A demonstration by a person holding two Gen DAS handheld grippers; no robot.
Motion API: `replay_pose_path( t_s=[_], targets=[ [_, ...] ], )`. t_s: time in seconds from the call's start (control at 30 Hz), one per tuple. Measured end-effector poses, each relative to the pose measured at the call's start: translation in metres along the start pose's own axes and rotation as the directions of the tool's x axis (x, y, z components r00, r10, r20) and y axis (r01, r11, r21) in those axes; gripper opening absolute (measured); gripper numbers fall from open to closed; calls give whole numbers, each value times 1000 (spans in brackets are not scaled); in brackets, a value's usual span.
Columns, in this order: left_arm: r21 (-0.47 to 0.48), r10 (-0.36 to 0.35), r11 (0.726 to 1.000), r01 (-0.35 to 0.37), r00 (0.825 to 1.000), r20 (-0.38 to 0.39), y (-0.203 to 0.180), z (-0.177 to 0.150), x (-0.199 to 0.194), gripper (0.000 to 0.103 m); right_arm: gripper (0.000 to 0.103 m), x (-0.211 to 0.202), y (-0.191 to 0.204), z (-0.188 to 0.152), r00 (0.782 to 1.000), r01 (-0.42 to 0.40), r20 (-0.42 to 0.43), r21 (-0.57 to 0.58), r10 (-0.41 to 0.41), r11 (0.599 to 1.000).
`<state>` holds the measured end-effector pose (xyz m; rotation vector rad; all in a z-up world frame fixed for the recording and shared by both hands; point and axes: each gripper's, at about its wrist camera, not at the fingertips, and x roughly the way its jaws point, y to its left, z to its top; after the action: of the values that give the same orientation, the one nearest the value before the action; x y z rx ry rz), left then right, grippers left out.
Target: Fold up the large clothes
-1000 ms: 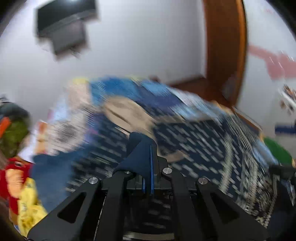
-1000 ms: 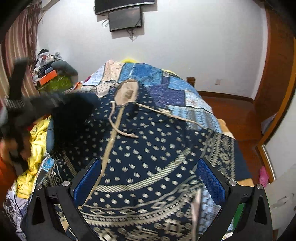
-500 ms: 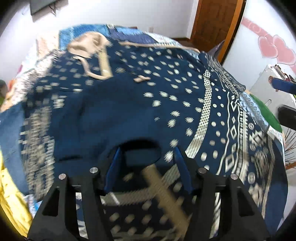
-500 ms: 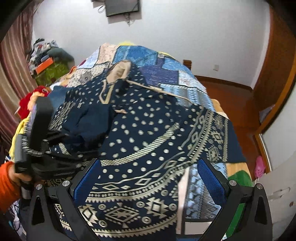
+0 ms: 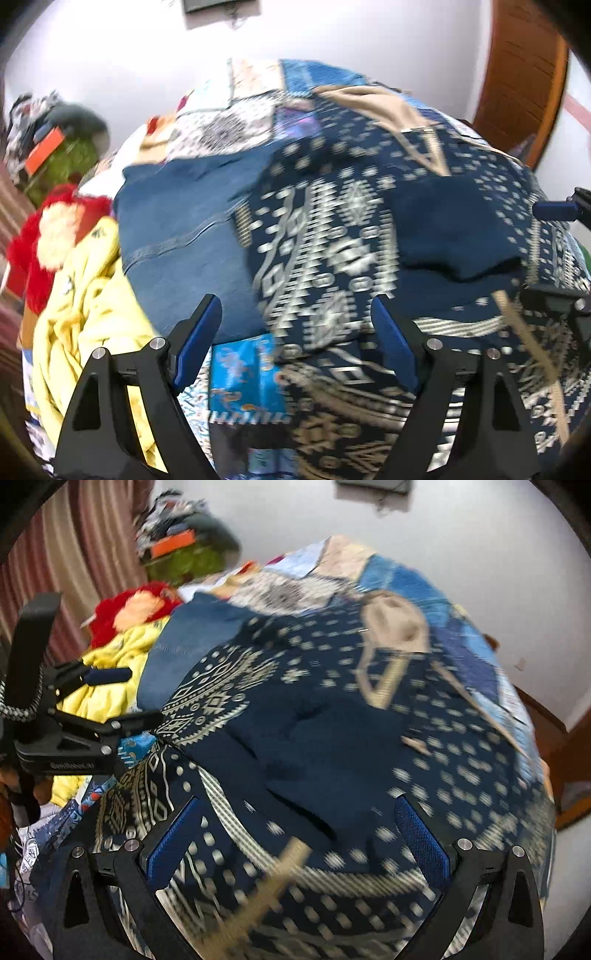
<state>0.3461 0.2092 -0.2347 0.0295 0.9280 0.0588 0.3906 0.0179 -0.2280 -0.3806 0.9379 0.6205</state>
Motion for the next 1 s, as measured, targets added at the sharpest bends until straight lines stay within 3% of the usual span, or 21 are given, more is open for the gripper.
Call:
replay_pose_path(
  t_s=[0.13, 0.2, 0.27, 0.33, 0.4, 0.43, 0.47, 0.57, 0.73, 1.0],
  targets=[
    [-45, -13, 999, 12, 1000, -22, 19, -3, 20, 83, 97, 46, 16, 22, 999, -27, -39, -20, 26, 999],
    [-58, -24, 998, 22, 999, -31, 21, -5, 34, 83, 87, 65, 18, 27, 996, -36, -84, -13, 35, 999],
    [-69, -33, 997, 30, 998, -45, 21, -6, 47, 83, 63, 88, 18, 31, 989, -41, -143, 7, 42, 999],
    [-95, -35, 995, 29, 997, -67, 22, -8, 63, 83, 62, 95, 17, 31, 991, -41, -128, 11, 42, 999],
    [-132, -59, 990, 47, 995, -84, 22, -12, 74, 83, 48, 93, 21, 31, 995, -21, -103, -26, 18, 999],
    [-140, -63, 989, 50, 994, -88, 21, -13, 78, 83, 28, 90, 21, 31, 996, 15, -84, -39, -18, 999],
    [-144, -61, 988, 48, 994, -89, 21, -14, 80, 83, 15, 89, 20, 31, 997, 26, -73, -38, -29, 999],
    [-126, -26, 992, 15, 996, -84, 15, -13, 80, 83, 9, 78, 2, 32, 999, -11, -39, 37, 13, 999],
    [-29, 58, 998, -61, 995, -77, 2, -3, 60, 82, 9, 37, -29, 29, 997, -54, 58, 140, 46, 989],
    [53, 43, 998, -47, 997, 62, -42, 31, 4, 82, 9, -38, -95, 7, 985, -64, 171, 256, 20, 965]
  ],
)
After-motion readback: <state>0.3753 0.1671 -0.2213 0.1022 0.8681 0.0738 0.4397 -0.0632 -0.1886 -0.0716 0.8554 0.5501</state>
